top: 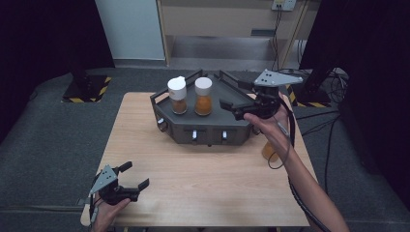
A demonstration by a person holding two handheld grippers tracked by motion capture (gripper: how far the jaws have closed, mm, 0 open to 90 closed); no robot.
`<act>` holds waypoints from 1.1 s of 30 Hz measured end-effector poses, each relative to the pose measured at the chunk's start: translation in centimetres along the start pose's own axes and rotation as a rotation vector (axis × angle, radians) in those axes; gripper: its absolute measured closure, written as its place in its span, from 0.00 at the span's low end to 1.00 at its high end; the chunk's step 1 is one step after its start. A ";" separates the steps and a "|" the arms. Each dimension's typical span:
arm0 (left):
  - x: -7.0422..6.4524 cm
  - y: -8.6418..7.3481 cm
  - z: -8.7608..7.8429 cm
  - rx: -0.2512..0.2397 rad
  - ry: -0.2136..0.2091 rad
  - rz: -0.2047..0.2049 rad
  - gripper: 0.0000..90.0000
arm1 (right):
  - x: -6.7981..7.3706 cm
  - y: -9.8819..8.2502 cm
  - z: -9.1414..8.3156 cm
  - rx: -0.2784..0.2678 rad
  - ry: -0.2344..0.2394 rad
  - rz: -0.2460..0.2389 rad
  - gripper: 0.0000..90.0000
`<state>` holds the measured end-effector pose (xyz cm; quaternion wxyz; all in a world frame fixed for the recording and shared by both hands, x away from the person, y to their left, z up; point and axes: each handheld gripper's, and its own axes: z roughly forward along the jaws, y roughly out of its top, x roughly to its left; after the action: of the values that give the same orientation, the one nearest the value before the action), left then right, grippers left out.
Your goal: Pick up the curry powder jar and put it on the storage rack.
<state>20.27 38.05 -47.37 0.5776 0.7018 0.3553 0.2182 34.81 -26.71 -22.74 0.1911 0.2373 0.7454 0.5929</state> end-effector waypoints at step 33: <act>0.0 0.0 0.0 0.005 0.008 -0.003 0.01 | 2.3 -8.6 -9.3 -0.003 -0.067 0.052 0.07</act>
<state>20.26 38.02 -47.35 0.5749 0.7017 0.3591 0.2192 26.57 -34.33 -29.06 0.2007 0.2758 0.7315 0.5904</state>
